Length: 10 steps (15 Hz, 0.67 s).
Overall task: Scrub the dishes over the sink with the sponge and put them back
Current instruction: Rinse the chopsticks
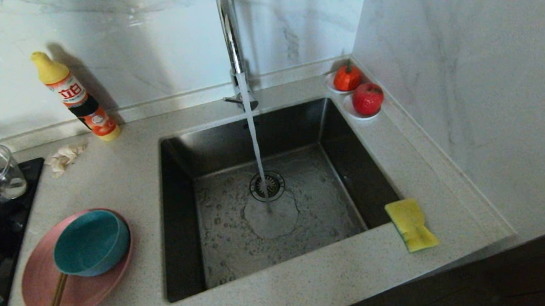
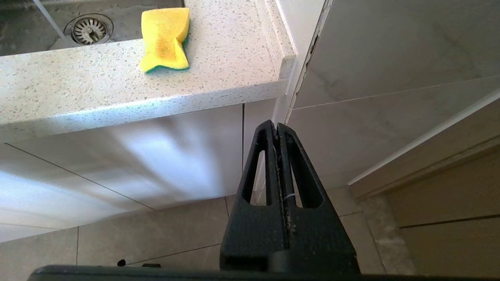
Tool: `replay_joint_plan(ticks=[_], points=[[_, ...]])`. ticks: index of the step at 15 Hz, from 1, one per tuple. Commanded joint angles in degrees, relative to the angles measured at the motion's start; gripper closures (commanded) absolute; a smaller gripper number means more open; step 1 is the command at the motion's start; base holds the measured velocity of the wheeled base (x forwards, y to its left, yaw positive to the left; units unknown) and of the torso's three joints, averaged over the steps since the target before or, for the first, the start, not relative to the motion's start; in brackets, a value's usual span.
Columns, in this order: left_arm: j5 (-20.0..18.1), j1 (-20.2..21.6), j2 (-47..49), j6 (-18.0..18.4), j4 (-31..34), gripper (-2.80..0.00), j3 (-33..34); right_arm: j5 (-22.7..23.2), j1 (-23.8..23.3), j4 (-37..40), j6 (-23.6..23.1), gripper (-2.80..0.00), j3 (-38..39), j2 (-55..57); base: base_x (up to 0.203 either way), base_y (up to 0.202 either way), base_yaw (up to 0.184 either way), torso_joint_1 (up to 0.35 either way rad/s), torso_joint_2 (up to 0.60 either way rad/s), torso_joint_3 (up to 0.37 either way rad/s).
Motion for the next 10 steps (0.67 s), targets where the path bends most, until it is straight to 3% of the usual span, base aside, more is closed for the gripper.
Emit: replay_joint_plan(ticks=[1, 10], points=[[-0.1, 0.0, 1.9, 0.0, -0.1, -2.80, 0.1, 0.0, 0.0, 0.0, 0.0, 0.00, 0.0, 0.1, 0.000, 0.000, 0.000, 0.000, 0.00, 0.000], [-0.2, 0.0, 6.2, -2.9, -2.5, -2.80, -2.1, 0.0, 0.0, 0.0, 0.0, 0.00, 0.0, 0.1, 0.000, 0.000, 0.000, 0.000, 0.00, 0.000]])
